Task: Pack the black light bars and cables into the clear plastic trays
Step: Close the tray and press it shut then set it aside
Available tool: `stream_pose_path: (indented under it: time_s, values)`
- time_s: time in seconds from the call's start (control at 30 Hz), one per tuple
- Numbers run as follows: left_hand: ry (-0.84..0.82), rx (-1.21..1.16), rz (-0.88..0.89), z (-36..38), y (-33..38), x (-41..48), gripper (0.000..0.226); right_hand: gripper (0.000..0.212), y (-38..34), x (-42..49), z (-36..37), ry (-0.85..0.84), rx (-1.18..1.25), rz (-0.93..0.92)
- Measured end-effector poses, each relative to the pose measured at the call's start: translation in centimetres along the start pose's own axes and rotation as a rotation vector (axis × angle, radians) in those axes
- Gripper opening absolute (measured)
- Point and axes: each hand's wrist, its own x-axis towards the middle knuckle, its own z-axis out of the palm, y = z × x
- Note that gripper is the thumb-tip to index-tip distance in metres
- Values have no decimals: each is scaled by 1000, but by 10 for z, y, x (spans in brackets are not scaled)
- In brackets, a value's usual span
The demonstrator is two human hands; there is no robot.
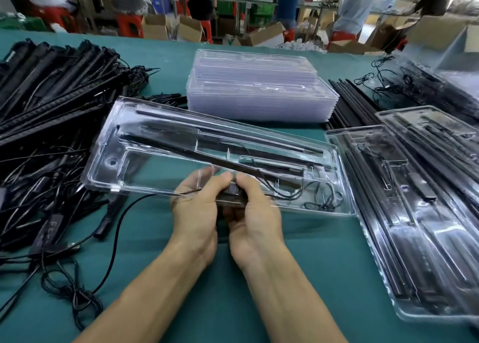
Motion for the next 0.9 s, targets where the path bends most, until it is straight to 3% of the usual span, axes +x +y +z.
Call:
stream_pose_path:
  time_s: [0.1, 0.3, 0.5, 0.63, 0.77, 0.9]
  values:
    - [32, 6, 19, 1, -4, 0, 18, 3, -1, 2, -1, -20, -3, -12]
    - [50, -56, 10, 3, -4, -2, 19, 13, -4, 5, 3, -1, -55, -42]
    - [21, -81, 8, 1, 1, 1, 19, 6, -2, 5, 2, -50, -48, -40]
    - [-4, -34, 0, -4, 9, 5, 21, 28, -10, -2, -8, -226, -4, 125]
    - [75, -73, -83, -13, 19, 14, 19, 57, -38, -9, -37, -121, 76, 152]
    - [63, -40, -89, -20, 24, 19, 15, 23, -69, -11, -71, 48, -72, -40]
